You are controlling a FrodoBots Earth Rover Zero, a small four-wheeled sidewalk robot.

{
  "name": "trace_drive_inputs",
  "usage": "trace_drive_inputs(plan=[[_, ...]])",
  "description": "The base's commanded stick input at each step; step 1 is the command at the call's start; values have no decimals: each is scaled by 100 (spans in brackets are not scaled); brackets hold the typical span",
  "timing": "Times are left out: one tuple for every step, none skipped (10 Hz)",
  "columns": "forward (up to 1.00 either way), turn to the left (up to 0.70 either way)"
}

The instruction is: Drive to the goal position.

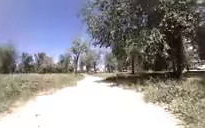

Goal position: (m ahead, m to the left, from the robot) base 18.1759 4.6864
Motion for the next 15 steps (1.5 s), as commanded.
trace_drive_inputs(plan=[[85, 0], [85, 0], [85, 0], [85, 0], [85, 0], [85, 0], [85, 0], [85, 0], [85, 0], [85, 0], [85, 0], [85, 0], [85, 0], [85, 0], [85, 0]])
